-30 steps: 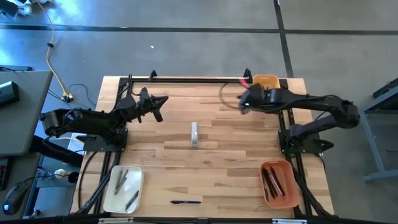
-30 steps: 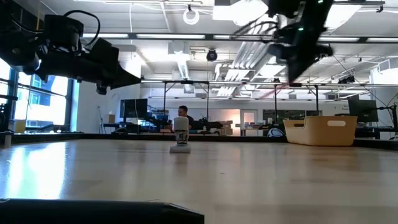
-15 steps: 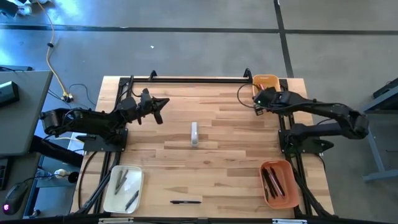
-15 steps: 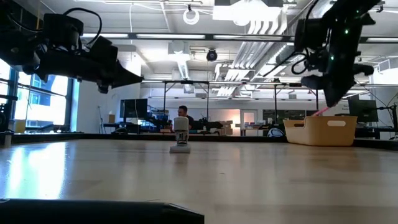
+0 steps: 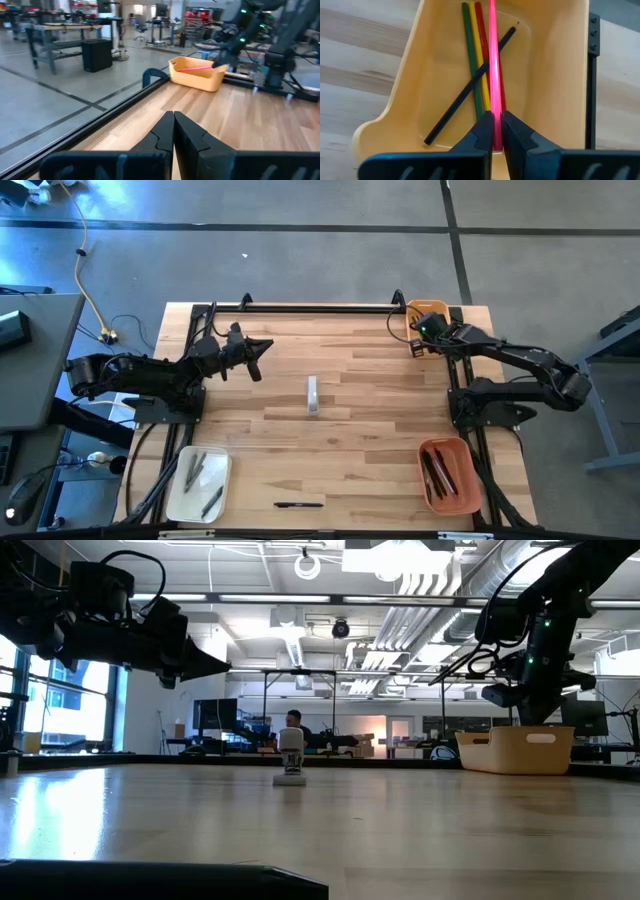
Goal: Sort crayons/erasers/pens/pencils in bins
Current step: Put the pink pencil into the yellow bin, then put the black pen into the orange bin
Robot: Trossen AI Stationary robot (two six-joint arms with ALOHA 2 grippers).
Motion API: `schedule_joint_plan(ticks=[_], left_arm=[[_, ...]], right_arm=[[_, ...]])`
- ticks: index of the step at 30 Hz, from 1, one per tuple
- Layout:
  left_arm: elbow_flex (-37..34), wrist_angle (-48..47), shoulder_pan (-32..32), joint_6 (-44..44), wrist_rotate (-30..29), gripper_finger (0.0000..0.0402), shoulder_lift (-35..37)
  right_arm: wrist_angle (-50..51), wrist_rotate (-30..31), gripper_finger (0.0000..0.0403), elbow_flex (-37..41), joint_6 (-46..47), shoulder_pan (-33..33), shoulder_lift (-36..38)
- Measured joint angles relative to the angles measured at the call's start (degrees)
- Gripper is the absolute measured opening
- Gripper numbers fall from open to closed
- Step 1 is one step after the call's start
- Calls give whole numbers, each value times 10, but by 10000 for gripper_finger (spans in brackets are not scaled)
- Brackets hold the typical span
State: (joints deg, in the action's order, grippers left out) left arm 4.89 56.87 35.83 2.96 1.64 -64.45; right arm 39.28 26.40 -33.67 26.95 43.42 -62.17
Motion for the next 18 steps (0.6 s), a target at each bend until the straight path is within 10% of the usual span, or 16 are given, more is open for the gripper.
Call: schedule_joint_plan(ticks=[7, 18], left_arm=[[0, -2, -17, -7, 99, 0, 0], [12, -53, -132, -25, 39, 0, 0]], right_arm=[[3, -6, 12, 0, -3, 8, 0], [2, -22, 86, 0, 1, 8, 0]])
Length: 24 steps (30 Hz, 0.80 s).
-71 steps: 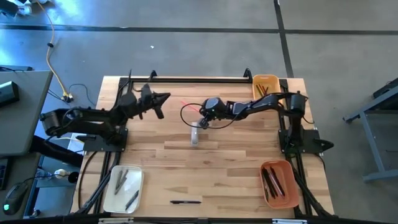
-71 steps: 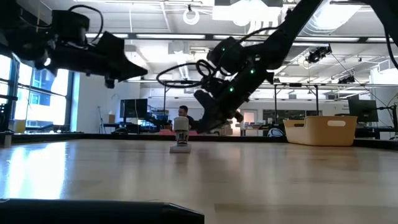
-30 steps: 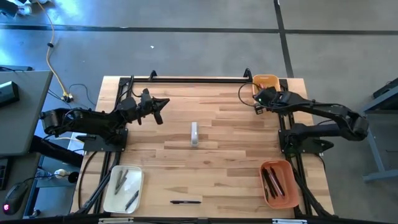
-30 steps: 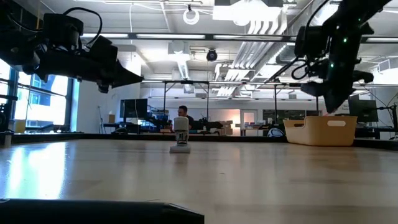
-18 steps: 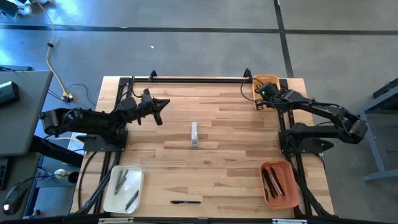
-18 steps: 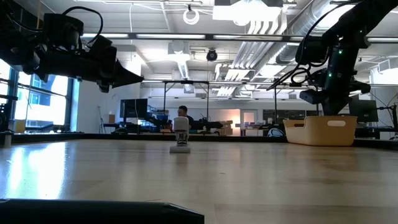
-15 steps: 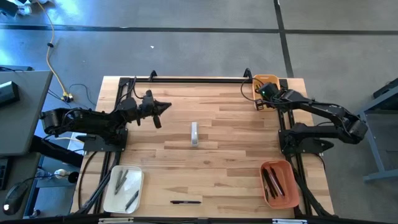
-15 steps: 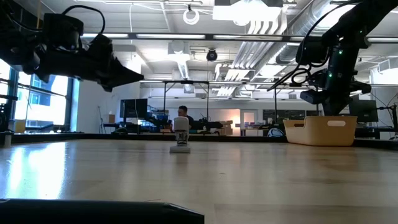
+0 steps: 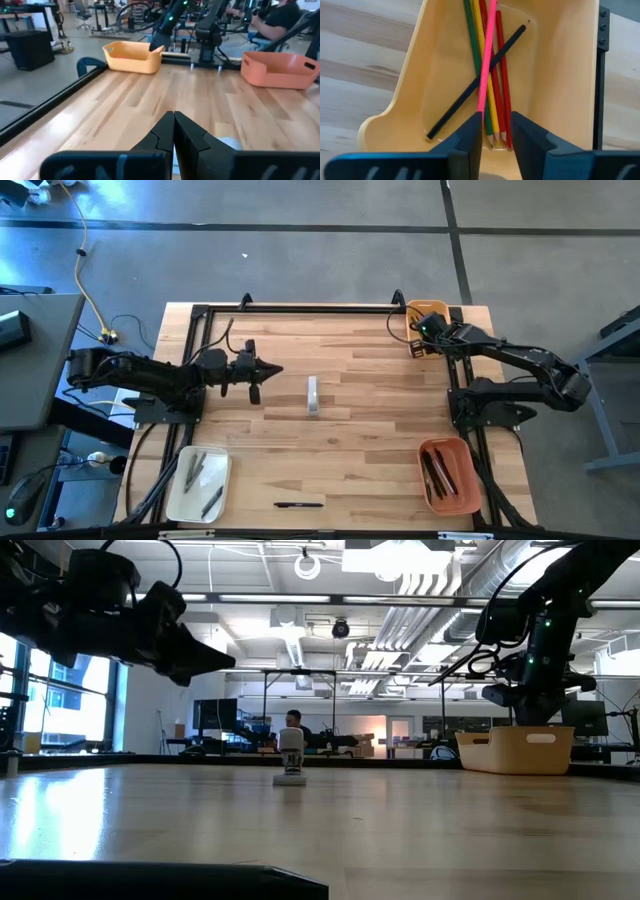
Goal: Sort crayons/erasers/pens/pencils in bins
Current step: Put the black pen into the orange bin
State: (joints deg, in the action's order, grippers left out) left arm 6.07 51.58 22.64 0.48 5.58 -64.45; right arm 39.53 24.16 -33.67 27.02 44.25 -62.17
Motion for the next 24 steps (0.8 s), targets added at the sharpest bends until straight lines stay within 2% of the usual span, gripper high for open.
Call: schedule_joint_plan(ticks=[4, 8, 12, 14, 18, 24], left_arm=[[12, -8, -50, 9, -11, 0, 0], [35, -72, -108, 9, -37, 0, 0], [75, -175, -174, 14, -87, 0, 0], [98, -220, -212, 15, -109, 0, 0], [140, -302, -292, 43, -142, 0, 0], [192, -400, -421, 112, -203, 0, -16]], right_arm=[[-1, 0, 92, 0, -26, -2, 5], [-4, 1, 63, 0, -46, -23, 45], [-27, 3, 12, 0, -48, -89, 113], [-55, 14, 6, 1, -46, -137, 146], [-173, 23, 9, 40, -47, -246, 191], [-461, 21, 3, 158, -77, -407, 187]])
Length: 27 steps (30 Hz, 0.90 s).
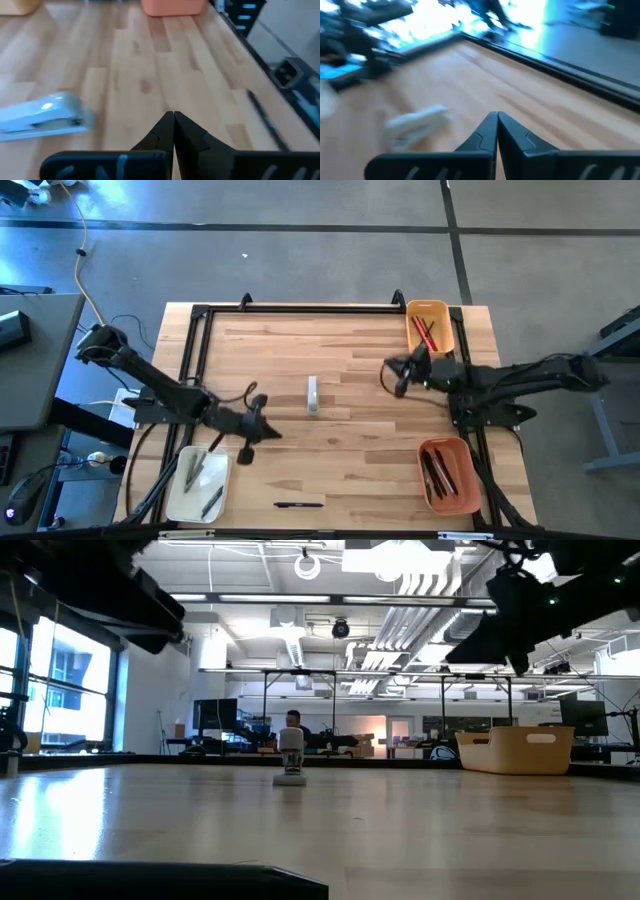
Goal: Sort crayons/erasers/pens/pencils in bins
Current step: Put the black pen into the orange bin
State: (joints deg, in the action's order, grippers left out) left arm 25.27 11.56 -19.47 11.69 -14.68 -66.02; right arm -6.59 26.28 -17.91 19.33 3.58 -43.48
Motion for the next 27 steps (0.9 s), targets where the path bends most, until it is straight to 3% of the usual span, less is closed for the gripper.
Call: schedule_joint_plan(ticks=[5, 12, 22, 27], left_arm=[[55, -72, -82, 65, -50, 0, -48], [157, -139, -152, 139, -66, 1, -161], [329, -272, -204, 257, -45, 40, -301], [392, -307, -225, 307, -34, 72, -360]], right_arm=[[-178, 61, 1, 58, -10, -115, -43], [-189, 149, 0, 18, -14, -223, -136], [-194, 172, 0, -35, 17, -284, -252], [-255, 171, 0, -55, -2, -301, -336]])
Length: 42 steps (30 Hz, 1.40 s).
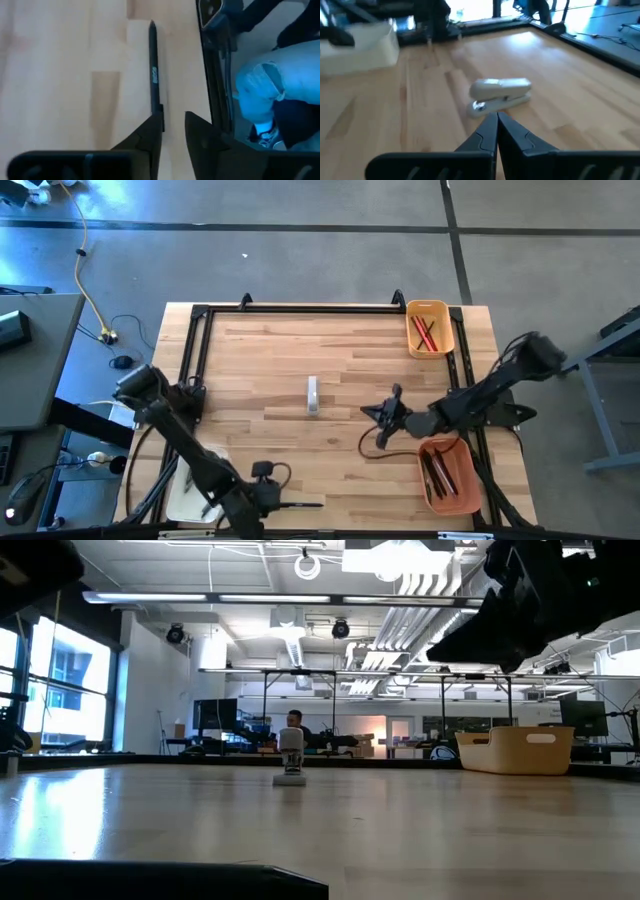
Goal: Sort crayons/erasers/pens/pencils in bins
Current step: Put the black pen into the orange bin
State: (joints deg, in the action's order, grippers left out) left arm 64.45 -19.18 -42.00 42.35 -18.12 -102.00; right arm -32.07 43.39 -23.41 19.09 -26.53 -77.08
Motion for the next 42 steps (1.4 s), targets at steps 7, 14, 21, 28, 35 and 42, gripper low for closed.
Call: schedule_joint_plan(ticks=[7, 14, 21, 28, 35, 42], left_arm=[[42, -12, -8, 56, 2, 113, -67], [44, -18, -3, 88, 9, 126, -97], [44, -27, 6, 91, 21, 126, -118], [46, -36, 11, 65, 32, 102, -128], [45, -31, 11, 41, 37, 19, -130], [39, -26, -9, 35, -3, 7, -131]], right_arm=[[-57, -16, 0, -53, -16, -6, -141], [-146, -25, 0, -58, -57, -6, -190], [-196, -46, 0, -58, -57, -6, -236], [-193, -48, 0, -58, -88, -6, -202], [-178, -60, 0, -58, -87, -6, -183], [-175, -71, 0, -58, -67, -6, -182]])
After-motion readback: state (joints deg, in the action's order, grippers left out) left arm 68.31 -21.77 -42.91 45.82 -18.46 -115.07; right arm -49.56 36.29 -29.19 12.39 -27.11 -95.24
